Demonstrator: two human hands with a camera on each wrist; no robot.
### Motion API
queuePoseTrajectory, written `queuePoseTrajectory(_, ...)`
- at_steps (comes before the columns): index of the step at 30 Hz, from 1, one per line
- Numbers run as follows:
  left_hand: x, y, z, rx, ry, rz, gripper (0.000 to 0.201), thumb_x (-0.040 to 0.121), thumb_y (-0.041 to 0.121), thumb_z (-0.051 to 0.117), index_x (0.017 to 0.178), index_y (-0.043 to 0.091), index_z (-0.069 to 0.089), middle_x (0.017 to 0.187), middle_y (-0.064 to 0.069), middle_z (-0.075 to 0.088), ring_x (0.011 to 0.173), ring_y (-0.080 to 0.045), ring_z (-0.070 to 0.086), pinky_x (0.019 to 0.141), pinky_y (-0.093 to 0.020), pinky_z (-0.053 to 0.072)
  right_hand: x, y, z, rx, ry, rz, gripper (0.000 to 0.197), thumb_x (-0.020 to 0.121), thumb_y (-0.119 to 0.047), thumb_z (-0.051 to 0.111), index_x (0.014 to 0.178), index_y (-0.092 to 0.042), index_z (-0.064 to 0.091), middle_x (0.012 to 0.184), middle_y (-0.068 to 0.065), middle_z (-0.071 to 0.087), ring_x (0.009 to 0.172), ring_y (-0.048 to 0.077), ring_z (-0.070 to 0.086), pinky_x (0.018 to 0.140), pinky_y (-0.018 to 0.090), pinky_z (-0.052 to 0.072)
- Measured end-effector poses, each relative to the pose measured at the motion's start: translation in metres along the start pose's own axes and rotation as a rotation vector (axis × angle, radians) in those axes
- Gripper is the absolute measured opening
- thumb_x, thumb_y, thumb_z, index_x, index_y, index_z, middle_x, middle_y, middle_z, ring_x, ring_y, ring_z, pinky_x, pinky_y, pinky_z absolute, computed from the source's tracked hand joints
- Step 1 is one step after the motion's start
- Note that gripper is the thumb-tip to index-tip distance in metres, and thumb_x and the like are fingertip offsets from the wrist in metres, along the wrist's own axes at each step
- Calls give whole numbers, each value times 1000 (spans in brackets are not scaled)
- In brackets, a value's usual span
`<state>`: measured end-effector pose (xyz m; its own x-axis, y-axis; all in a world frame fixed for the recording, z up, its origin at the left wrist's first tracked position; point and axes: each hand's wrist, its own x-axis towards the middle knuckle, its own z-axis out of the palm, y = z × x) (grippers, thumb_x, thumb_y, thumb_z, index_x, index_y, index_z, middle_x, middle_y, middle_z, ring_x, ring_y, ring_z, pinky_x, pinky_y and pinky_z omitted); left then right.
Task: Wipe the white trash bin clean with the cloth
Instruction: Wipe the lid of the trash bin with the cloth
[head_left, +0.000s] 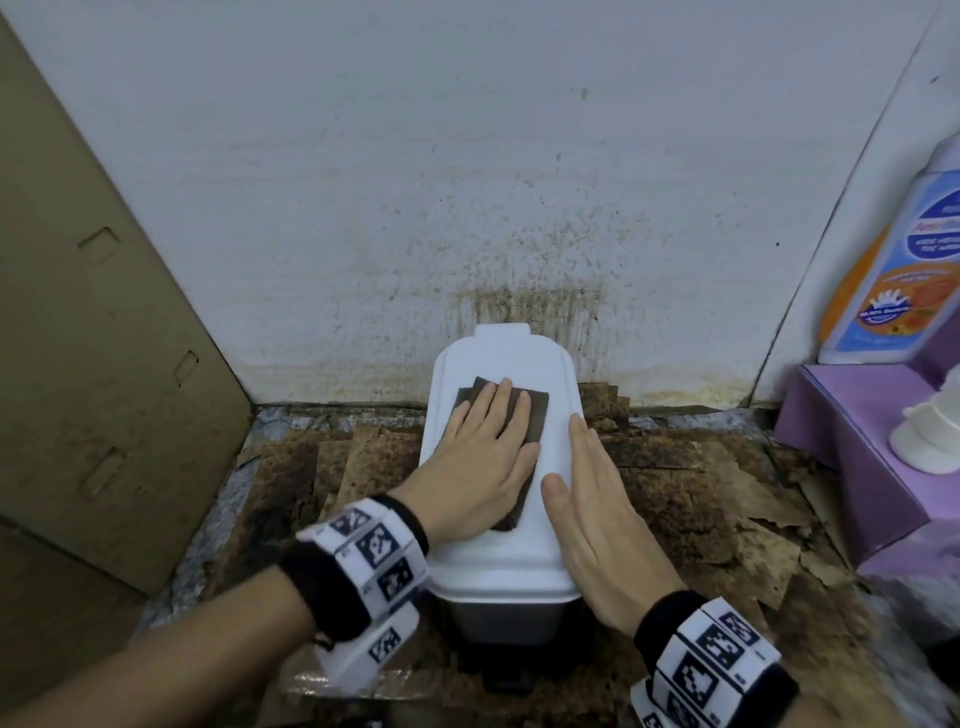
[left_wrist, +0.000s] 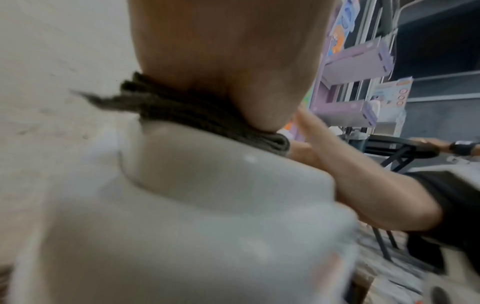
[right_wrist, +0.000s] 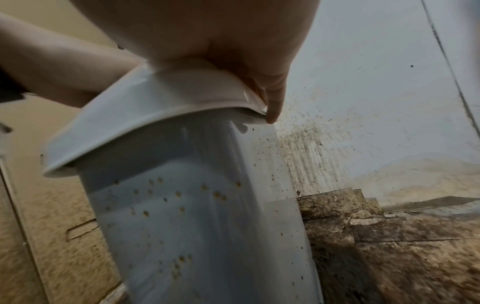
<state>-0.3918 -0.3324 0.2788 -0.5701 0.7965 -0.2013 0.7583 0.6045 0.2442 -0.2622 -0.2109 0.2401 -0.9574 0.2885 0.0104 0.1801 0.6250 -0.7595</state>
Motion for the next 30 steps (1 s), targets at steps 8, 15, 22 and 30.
queuePoseTrajectory(8, 73, -33, -37, 61, -82, 51, 62, 112, 38, 18, 163, 13, -6, 170, -9, -17, 157, -21, -17, 126, -43, -7, 1, -3, -3, -47, -27, -8, 76, 99, -63, 18, 158, -31, -19, 164, -23, -23, 144, -15, -23, 115, 11, -7)
queuePoseTrajectory(15, 120, -38, -61, 102, -63, 40, 61, 112, 37, 19, 163, 7, 1, 171, -12, 1, 158, -24, 0, 125, -39, 1, 3, -2, -2, -55, -31, -3, 78, 98, -66, 17, 158, -31, -18, 164, -24, -22, 144, -15, -24, 118, 14, -5)
queuePoseTrajectory(22, 123, -42, -57, 114, -19, 58, 60, 113, 36, 19, 163, 7, 2, 171, -12, 2, 158, -25, 3, 123, -37, 1, 3, -2, -1, -52, -27, -8, 78, 98, -66, 18, 158, -31, -18, 164, -23, -22, 144, -15, -23, 119, 15, -5)
queuePoseTrajectory(30, 82, -42, -31, 66, -1, 111, 61, 112, 38, 18, 163, 13, -4, 171, -7, -14, 158, -20, -14, 126, -44, -5, 2, -3, -1, -49, -21, -4, 78, 98, -66, 18, 159, -31, -16, 165, -22, -20, 145, -14, -21, 121, 17, -3)
